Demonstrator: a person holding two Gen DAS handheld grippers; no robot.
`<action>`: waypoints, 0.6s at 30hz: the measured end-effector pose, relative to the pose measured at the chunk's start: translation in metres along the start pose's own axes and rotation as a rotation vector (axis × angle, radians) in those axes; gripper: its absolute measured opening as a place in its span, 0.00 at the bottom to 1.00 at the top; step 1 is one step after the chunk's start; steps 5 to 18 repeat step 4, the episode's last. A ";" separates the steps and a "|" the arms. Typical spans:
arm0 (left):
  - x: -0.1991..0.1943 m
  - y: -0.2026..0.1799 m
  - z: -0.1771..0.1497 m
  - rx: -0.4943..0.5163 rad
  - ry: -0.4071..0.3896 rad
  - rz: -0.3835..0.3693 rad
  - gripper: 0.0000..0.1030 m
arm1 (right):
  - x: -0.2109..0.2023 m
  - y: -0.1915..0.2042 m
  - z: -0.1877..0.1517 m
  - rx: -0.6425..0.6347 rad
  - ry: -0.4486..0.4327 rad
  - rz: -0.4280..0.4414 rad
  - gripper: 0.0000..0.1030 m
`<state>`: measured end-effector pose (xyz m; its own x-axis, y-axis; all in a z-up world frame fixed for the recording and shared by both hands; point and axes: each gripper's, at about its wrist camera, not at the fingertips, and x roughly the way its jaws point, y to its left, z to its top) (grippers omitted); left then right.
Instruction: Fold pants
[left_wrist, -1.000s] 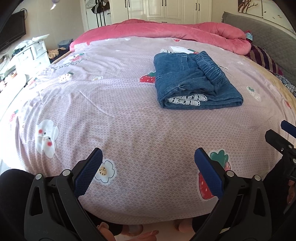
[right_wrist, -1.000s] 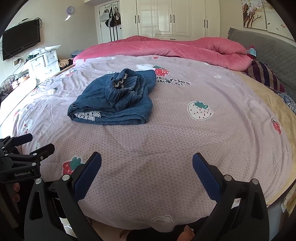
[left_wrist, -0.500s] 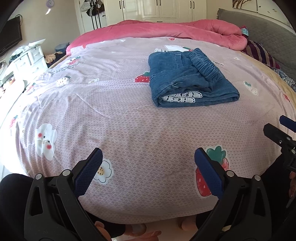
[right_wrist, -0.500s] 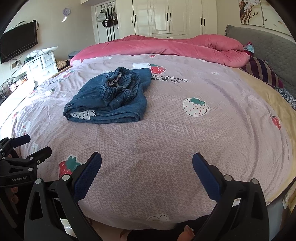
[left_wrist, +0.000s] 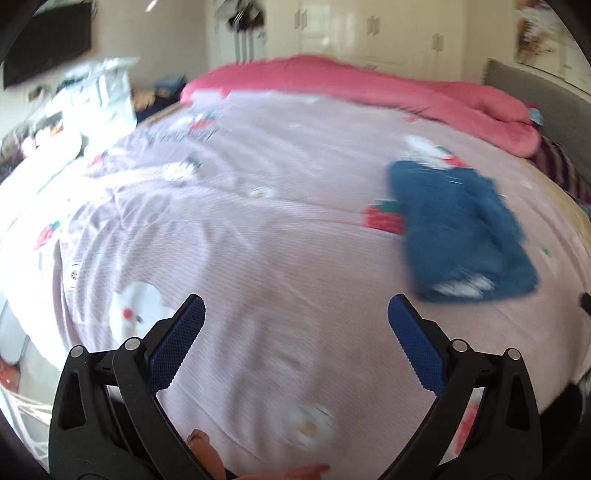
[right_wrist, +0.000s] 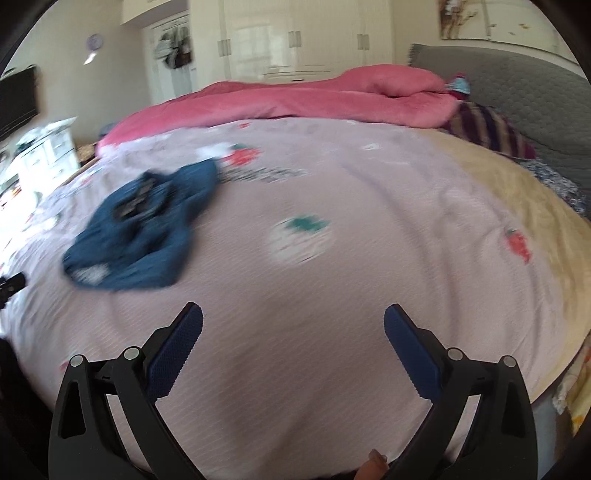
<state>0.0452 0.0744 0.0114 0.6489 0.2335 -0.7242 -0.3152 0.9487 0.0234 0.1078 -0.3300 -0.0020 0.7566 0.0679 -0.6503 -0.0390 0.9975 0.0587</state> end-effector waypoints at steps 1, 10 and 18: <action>0.013 0.016 0.012 -0.023 0.020 0.020 0.91 | 0.011 -0.018 0.013 0.021 -0.008 -0.033 0.95; 0.062 0.072 0.051 -0.084 0.084 0.153 0.91 | 0.058 -0.070 0.048 0.065 0.055 -0.165 0.96; 0.062 0.072 0.051 -0.084 0.084 0.153 0.91 | 0.058 -0.070 0.048 0.065 0.055 -0.165 0.96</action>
